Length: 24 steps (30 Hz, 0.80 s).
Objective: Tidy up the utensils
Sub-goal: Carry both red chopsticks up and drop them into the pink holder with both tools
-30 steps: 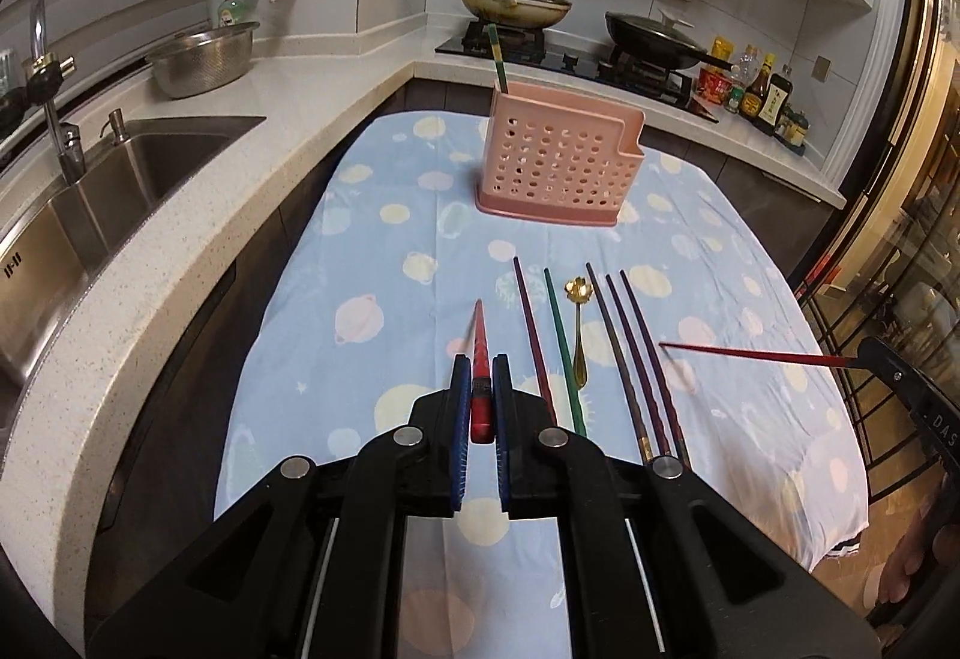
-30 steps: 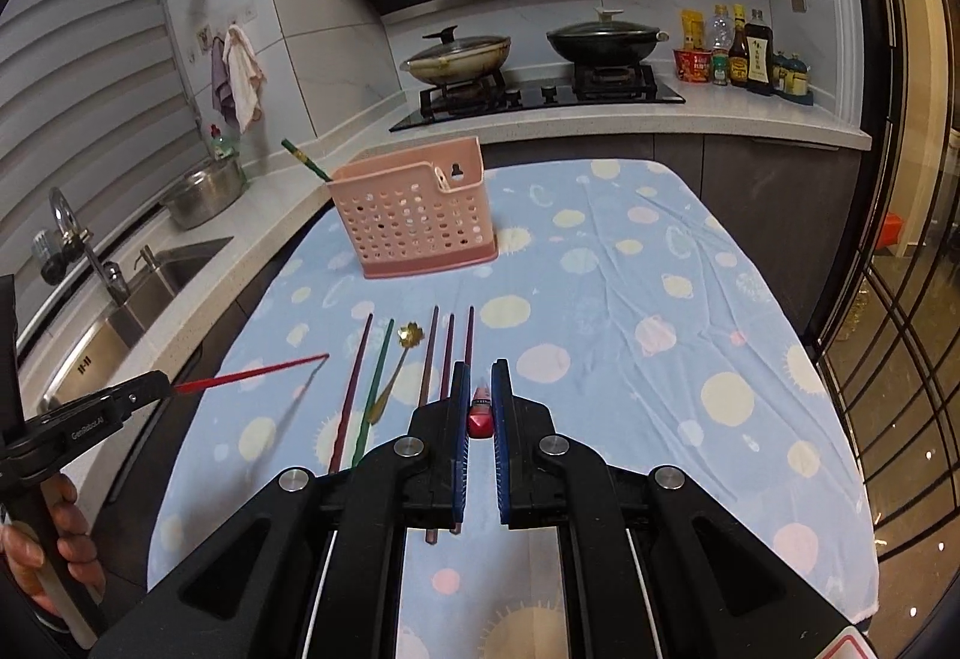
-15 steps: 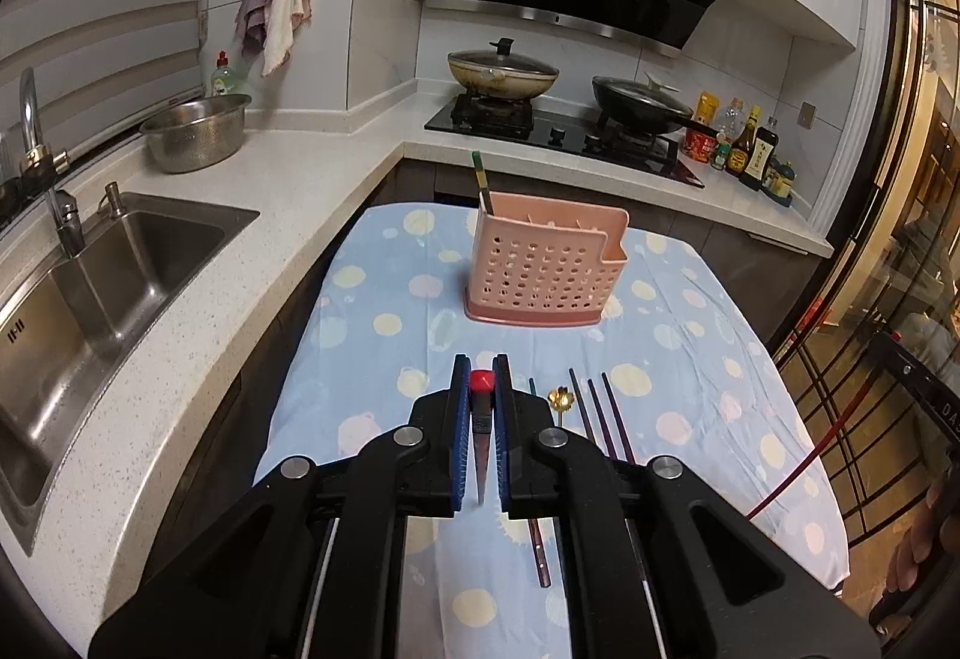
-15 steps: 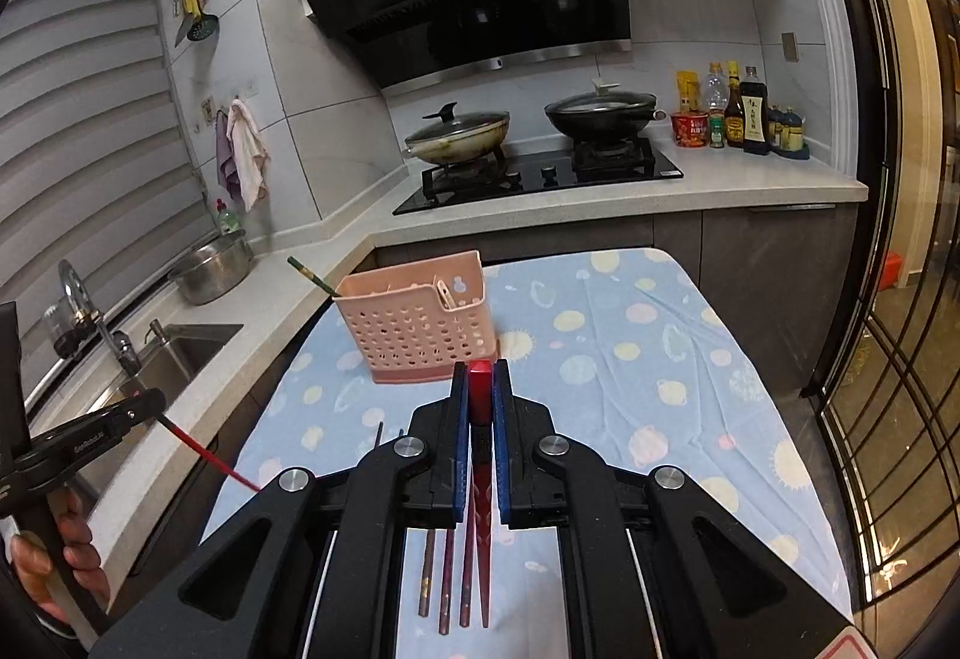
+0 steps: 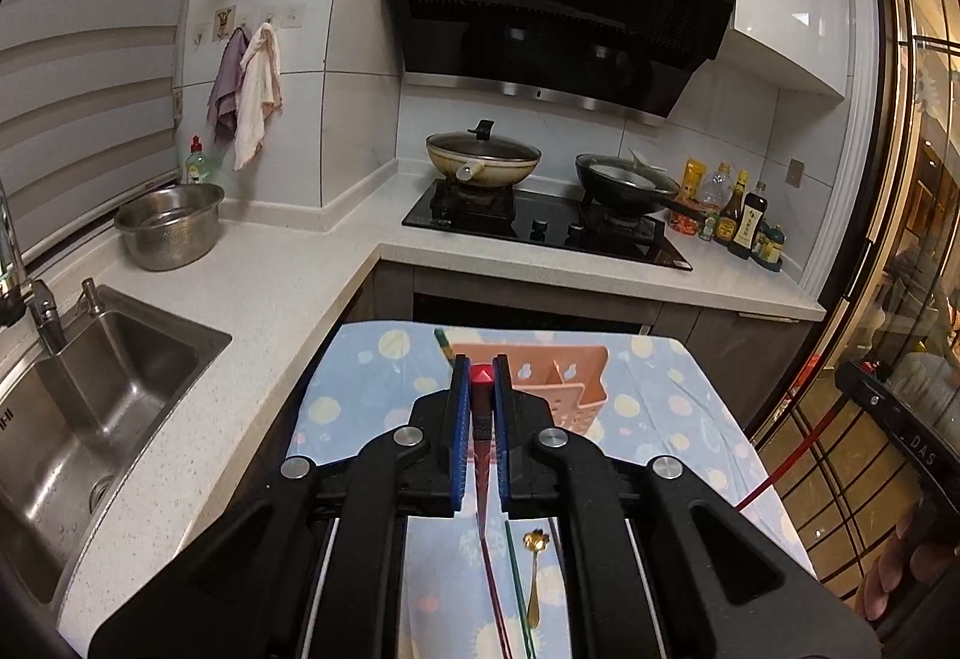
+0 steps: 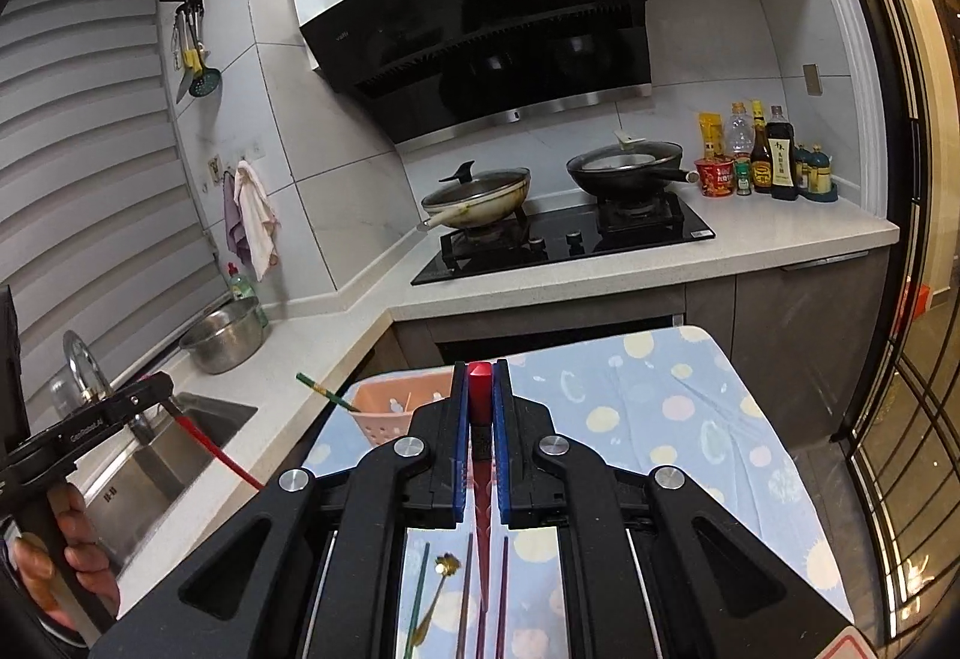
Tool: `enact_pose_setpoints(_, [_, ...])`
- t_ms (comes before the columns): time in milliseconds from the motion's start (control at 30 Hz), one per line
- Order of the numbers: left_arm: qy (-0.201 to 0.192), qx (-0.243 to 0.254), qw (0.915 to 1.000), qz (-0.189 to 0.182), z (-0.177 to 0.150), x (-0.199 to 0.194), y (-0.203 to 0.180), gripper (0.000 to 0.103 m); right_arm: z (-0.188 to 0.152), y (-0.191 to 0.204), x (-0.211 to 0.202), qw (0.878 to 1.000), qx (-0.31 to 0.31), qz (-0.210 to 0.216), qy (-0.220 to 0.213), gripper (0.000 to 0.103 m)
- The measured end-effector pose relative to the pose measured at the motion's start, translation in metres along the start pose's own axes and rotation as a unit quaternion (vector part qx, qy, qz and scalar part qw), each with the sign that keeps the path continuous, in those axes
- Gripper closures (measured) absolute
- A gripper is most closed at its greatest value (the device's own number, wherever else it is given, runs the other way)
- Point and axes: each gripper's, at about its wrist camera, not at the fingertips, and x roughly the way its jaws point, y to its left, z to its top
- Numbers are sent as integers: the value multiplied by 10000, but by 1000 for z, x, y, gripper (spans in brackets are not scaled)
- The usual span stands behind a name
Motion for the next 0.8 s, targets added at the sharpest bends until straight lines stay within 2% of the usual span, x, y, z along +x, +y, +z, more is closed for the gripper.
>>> enact_pose_setpoints(267, [-604, 36, 9981, -105, 67, 23, -14, 96, 58, 10, 49, 9987, 352, 133, -356, 96])
enact_pose_setpoints(467, [-873, 76, 9961, 5, 103, 50, -20, 96, 87, 25, 89, 9970, 469, 243, -562, 96])
enact_pose_setpoints(633, [-907, 115, 9958, 71, 119, 79, -20, 96, 96, 37, 122, 9971, 395, 282, -585, 96])
enact_pose_setpoints(800, [-718, 138, 9972, 145, 117, 112, -17, 96, 84, 47, 159, 9988, 205, 268, -363, 96])
